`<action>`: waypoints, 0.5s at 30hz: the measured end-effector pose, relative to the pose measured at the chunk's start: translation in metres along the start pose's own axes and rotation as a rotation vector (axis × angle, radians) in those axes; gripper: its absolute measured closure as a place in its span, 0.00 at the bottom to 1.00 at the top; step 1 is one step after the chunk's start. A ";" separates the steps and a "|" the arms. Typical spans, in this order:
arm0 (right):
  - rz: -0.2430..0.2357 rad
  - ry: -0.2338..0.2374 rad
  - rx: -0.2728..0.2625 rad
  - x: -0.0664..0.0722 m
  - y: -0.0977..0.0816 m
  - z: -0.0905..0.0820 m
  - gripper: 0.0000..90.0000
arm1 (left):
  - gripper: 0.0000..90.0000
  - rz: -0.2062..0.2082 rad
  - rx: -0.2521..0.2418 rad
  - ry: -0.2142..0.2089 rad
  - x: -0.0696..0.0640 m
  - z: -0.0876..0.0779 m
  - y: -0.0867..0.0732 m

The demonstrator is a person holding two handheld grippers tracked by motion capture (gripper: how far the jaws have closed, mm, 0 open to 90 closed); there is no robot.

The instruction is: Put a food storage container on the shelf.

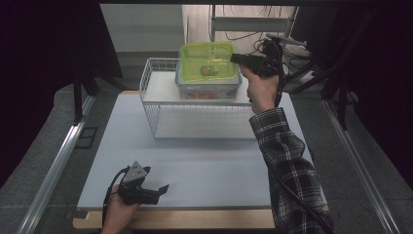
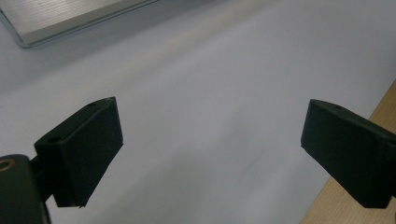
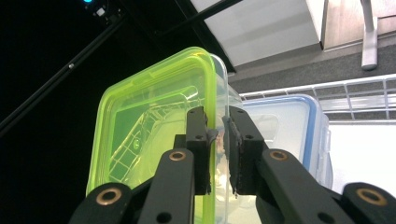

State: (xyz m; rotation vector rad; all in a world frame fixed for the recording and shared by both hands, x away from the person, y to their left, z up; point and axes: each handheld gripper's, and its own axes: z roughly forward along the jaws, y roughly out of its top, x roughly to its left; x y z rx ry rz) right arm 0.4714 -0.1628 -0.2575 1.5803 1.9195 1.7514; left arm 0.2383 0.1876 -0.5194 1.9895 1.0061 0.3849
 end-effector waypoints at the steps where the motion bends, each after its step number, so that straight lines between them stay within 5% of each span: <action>1: 0.004 -0.002 0.002 0.000 0.000 0.000 0.88 | 0.06 0.000 0.000 0.000 0.000 0.000 0.000; 15: -0.092 -0.087 0.033 0.003 -0.001 0.006 0.80 | 0.06 0.001 0.005 -0.003 0.000 0.001 0.000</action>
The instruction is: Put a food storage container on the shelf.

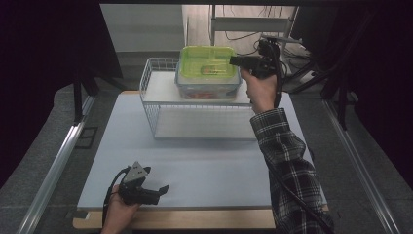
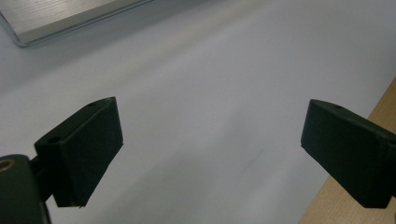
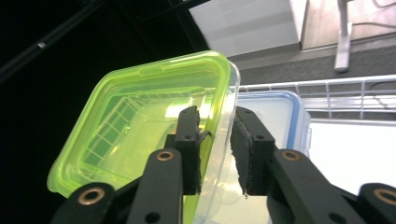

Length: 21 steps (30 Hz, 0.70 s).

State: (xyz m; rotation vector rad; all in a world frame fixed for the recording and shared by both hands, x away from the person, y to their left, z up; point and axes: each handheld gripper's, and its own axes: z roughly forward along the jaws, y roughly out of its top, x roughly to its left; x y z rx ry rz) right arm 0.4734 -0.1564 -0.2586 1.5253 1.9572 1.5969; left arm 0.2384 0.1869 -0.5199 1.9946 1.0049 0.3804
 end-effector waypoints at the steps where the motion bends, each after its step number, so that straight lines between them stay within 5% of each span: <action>1: -0.003 -0.001 -0.001 0.000 0.000 0.001 0.79 | 0.06 0.000 0.000 -0.001 0.000 0.000 0.000; 21: -0.084 -0.065 0.000 0.002 0.002 0.006 0.69 | 0.06 -0.002 0.003 -0.004 0.000 0.001 0.000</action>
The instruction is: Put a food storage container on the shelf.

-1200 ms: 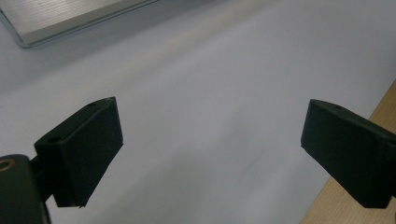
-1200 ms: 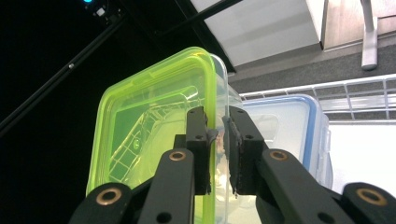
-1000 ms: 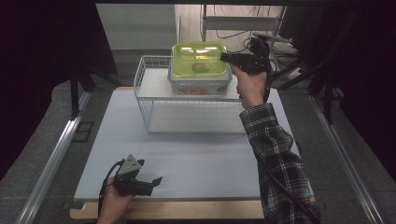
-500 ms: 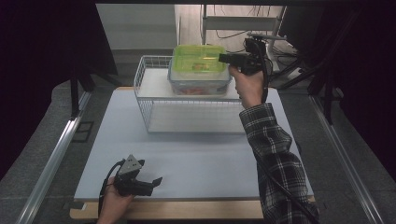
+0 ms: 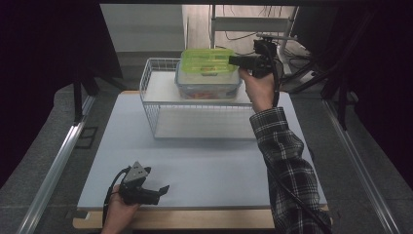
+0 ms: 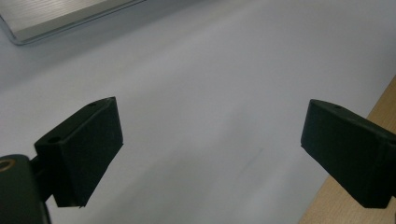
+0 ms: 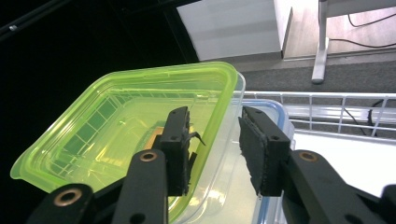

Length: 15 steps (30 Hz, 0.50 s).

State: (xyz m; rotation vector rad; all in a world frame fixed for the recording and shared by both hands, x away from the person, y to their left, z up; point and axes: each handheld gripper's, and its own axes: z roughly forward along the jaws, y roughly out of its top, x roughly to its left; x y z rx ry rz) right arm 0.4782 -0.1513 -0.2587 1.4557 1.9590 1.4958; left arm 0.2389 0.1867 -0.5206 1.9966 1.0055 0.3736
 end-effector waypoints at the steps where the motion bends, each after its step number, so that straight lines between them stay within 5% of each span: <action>1: -0.005 -0.002 0.001 0.000 0.000 0.000 0.68 | 0.06 -0.001 -0.001 0.000 0.000 0.000 0.000; 15: -0.066 0.051 0.002 0.001 0.002 -0.015 0.41 | 0.06 -0.002 -0.001 0.004 0.000 0.000 0.000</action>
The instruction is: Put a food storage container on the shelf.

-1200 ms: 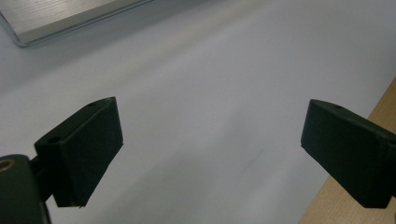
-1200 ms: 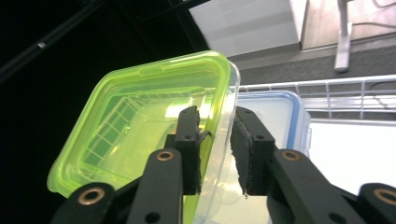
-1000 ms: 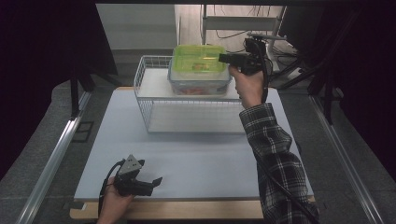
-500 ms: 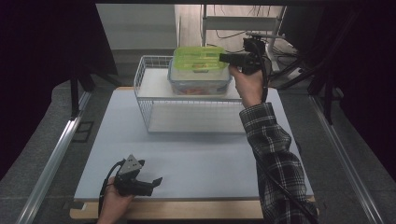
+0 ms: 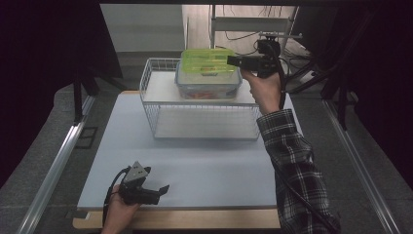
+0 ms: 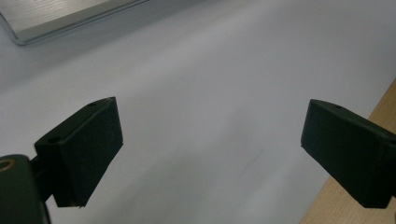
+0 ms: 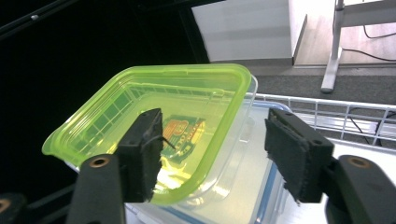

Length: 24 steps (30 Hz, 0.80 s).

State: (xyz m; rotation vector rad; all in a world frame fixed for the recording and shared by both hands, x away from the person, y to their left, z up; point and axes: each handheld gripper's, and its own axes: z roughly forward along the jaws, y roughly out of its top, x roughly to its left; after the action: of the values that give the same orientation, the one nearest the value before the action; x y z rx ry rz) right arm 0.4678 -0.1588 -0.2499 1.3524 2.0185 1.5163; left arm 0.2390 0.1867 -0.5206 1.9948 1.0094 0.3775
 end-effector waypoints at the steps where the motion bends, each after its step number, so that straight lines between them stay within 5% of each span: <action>1: -0.005 0.004 0.000 0.000 -0.001 -0.001 0.39 | 0.06 0.000 0.001 0.000 0.000 0.000 0.000; 24: -0.105 0.089 0.034 0.003 -0.025 -0.019 0.19 | 0.06 0.002 0.003 0.004 0.000 0.000 0.000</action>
State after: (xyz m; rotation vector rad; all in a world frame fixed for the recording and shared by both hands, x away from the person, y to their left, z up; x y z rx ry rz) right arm 0.4406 -0.1684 -0.2626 1.1897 2.1426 1.5277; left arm 0.2392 0.1861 -0.5207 1.9982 1.0109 0.3813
